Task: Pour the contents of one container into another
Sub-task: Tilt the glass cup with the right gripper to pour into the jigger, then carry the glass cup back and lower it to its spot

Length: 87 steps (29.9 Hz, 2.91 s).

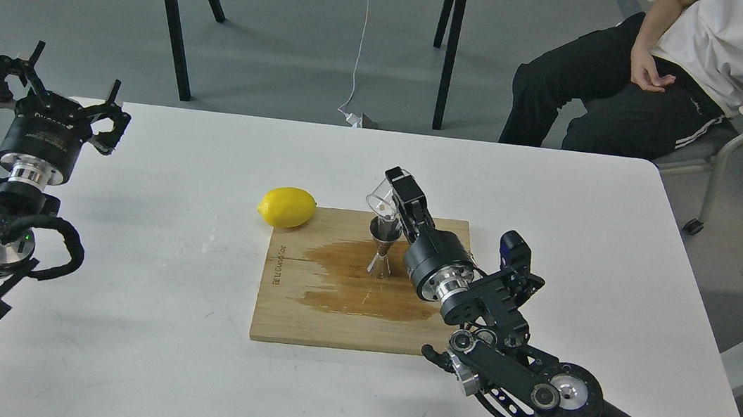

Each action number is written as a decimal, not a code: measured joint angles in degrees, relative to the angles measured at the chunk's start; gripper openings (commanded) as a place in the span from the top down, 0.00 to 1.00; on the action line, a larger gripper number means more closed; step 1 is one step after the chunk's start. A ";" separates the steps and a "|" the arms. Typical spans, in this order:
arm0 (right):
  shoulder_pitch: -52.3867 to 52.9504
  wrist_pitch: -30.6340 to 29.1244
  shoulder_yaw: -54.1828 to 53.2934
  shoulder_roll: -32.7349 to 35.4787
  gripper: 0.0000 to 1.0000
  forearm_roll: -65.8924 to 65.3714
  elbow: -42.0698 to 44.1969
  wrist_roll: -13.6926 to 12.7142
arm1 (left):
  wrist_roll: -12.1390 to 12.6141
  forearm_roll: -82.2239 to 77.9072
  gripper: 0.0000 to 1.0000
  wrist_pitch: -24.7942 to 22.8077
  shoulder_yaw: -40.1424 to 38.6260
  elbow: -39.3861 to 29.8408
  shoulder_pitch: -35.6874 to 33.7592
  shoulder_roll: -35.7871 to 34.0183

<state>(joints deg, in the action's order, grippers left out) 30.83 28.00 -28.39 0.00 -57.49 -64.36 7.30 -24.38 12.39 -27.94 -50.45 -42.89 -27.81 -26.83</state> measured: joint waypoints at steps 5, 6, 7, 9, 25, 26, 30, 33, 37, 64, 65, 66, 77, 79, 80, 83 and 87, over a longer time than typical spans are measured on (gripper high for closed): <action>-0.02 0.00 0.08 0.00 0.61 -0.60 0.03 0.12 | -0.05 0.00 0.00 0.00 0.00 0.00 0.03 0.00; -0.02 0.00 0.09 0.00 0.61 -0.73 0.06 0.14 | -0.05 0.00 0.00 -0.01 0.00 0.00 0.03 0.00; -0.02 0.00 0.09 0.00 0.61 -0.82 0.09 0.15 | -0.06 0.00 0.00 0.00 0.00 0.00 0.03 -0.01; 0.05 0.00 0.10 0.00 0.61 -0.94 0.19 0.18 | -0.06 0.00 0.00 -0.01 0.00 0.00 0.03 -0.01; 1.76 0.00 3.59 0.00 0.60 -3.31 2.21 1.40 | -0.14 0.00 0.00 -0.01 0.00 0.00 0.04 -0.03; 1.86 0.00 3.60 0.00 0.60 -3.32 2.20 1.41 | -0.15 0.00 0.00 -0.01 -0.02 0.00 0.04 -0.03; 2.01 0.00 3.60 0.00 0.60 -3.31 2.11 1.41 | -0.15 0.00 0.00 -0.01 -0.08 0.00 0.11 -0.03; 2.03 0.00 3.61 0.00 0.60 -3.29 2.03 1.41 | -0.16 0.00 0.00 -0.01 -0.09 0.00 0.11 -0.03; 2.03 0.00 3.61 0.00 0.60 -3.29 1.76 1.41 | -0.36 0.00 0.00 -0.01 -0.09 0.00 0.11 -0.06; 0.79 0.01 -2.94 9.58 0.59 16.07 -10.66 0.27 | -0.43 0.00 0.00 0.09 -0.09 0.00 0.13 -0.16; 0.76 0.00 -3.81 10.25 0.59 18.02 -11.53 0.10 | -0.42 -0.01 0.00 0.09 -0.09 0.00 0.12 -0.16; 0.65 0.01 -4.92 11.07 0.59 20.35 -12.33 -0.02 | -0.41 0.00 0.00 0.09 -0.09 0.00 0.12 -0.16; -6.09 -3.01 -21.95 15.53 0.59 49.23 -13.90 -3.29 | -0.41 0.00 0.00 0.09 0.16 0.00 0.03 0.33; -7.82 -4.96 -25.53 15.55 0.59 53.64 -12.70 -5.00 | -0.41 -0.01 0.00 0.09 0.20 0.00 0.03 0.32; -8.71 -5.95 -27.38 15.55 0.59 56.11 -11.80 -5.95 | -0.40 0.00 0.00 0.09 0.23 0.00 0.03 0.28; -10.80 -8.19 -31.74 15.22 0.59 63.03 -8.73 -8.23 | -0.34 0.00 0.00 0.04 0.26 0.00 0.03 0.09; -12.78 -12.31 -34.70 14.97 0.59 71.71 -3.41 -10.23 | -0.31 0.00 0.00 0.00 0.33 0.00 0.03 -0.04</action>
<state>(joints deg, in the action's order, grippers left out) 18.05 15.69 -63.09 14.97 14.23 -67.77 -2.93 -24.68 12.39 -27.95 -50.12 -42.89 -27.78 -26.86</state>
